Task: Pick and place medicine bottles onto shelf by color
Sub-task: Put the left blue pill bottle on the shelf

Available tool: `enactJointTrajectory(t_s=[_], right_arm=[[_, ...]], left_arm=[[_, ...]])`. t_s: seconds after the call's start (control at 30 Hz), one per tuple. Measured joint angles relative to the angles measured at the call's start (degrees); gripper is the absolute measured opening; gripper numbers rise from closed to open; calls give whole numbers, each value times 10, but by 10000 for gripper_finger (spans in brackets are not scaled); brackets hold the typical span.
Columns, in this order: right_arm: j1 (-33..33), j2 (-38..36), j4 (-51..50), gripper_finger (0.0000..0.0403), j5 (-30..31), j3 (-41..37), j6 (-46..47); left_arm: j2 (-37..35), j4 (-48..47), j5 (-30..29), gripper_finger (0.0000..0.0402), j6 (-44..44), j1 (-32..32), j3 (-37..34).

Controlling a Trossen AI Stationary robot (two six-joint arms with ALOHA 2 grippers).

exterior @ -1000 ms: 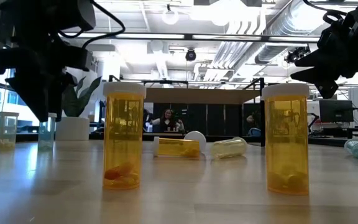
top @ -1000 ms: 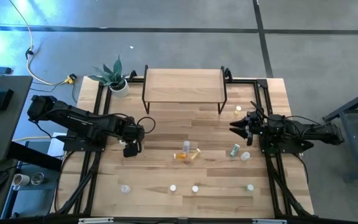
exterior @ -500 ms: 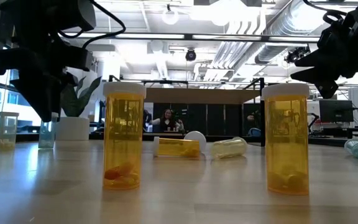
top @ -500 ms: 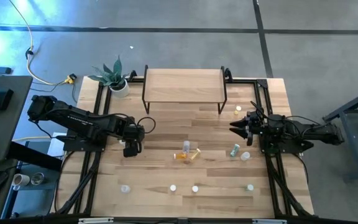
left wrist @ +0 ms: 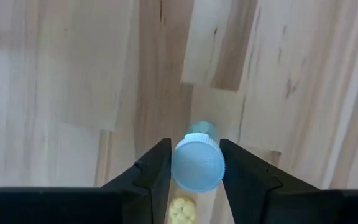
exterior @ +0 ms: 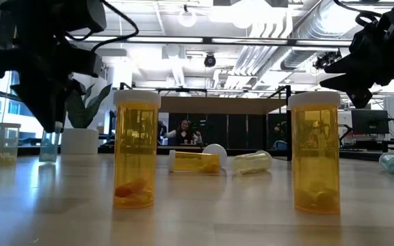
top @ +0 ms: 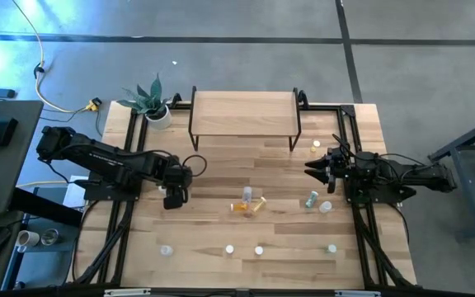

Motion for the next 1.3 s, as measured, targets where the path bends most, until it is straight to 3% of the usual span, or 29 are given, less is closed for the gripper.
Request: enactJointTrajectory(t_s=[0.33,0.8,1.1,1.3], right_arm=[[0,0,0,158,0,0,0],[0,0,0,158,0,0,0],[0,0,0,158,0,0,0],[0,0,0,158,0,0,0]], left_arm=[[0,-79,-26,116,17,46,138],[14,-110,-159,115,112,230,392],[88,-108,-160,115,144,355,533],[153,-117,-123,115,75,403,601]])
